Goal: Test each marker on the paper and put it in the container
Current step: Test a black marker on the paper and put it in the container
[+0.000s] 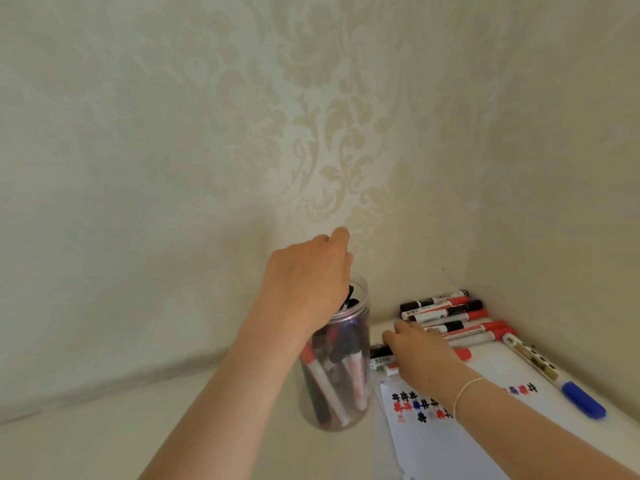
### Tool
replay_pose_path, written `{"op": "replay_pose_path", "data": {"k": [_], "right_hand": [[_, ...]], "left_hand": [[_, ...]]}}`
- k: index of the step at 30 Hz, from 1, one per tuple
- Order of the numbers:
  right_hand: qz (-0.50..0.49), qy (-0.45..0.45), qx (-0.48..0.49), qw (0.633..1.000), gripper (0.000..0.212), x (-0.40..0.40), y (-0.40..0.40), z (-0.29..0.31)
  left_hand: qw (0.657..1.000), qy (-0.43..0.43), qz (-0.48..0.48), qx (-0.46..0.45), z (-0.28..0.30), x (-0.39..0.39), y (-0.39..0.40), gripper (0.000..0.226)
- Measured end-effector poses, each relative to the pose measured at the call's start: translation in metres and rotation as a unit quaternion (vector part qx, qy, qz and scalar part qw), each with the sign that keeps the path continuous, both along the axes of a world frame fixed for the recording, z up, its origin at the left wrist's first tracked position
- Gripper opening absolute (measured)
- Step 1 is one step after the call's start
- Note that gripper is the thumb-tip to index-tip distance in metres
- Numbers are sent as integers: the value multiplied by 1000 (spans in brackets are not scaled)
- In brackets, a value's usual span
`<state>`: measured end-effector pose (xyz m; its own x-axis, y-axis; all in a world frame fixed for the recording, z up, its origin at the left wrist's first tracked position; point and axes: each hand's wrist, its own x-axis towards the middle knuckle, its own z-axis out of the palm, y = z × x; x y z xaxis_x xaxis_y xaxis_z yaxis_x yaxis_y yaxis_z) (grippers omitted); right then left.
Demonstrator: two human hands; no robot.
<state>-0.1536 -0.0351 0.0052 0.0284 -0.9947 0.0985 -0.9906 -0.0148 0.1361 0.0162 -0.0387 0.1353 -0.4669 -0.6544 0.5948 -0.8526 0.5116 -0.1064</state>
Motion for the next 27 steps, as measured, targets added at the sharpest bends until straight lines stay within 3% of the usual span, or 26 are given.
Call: {"op": "replay_pose_path", "data": {"k": [4, 8, 13, 16, 18, 20, 22, 23, 25, 27], "right_hand": [[20, 10, 2, 1000, 30, -1, -4, 7], [27, -26, 11, 999, 26, -3, -8, 11], [22, -31, 29, 999, 23, -1, -12, 15], [3, -102, 19, 995, 22, -7, -12, 18], [-30, -200, -24, 979, 23, -16, -10, 27], [-66, -362, -70, 927, 16, -24, -6, 41], [-78, -529, -107, 838, 7, -31, 4, 56], [-85, -592, -118, 793, 5, -34, 10, 61], [-91, -685, -115, 714, 7, -42, 23, 63], [-83, -744, -92, 657, 8, -49, 34, 58]], "left_hand": [[991, -25, 6, 131, -3, -1, -7, 19], [961, -22, 17, 274, 2, -1, -15, 21], [933, -106, 52, 339, 10, -7, -24, 27], [936, -117, 75, 324, 17, -8, -18, 27], [974, -67, 84, 198, 22, -11, -3, 22], [999, 27, 16, 3, 19, -23, 22, 15], [981, 139, -126, -55, 4, -43, 45, 17], [971, 167, -169, -40, -7, -53, 53, 20], [971, 168, -159, 62, -38, -73, 54, 30], [942, 154, -150, 259, -69, -87, 49, 42]]}}
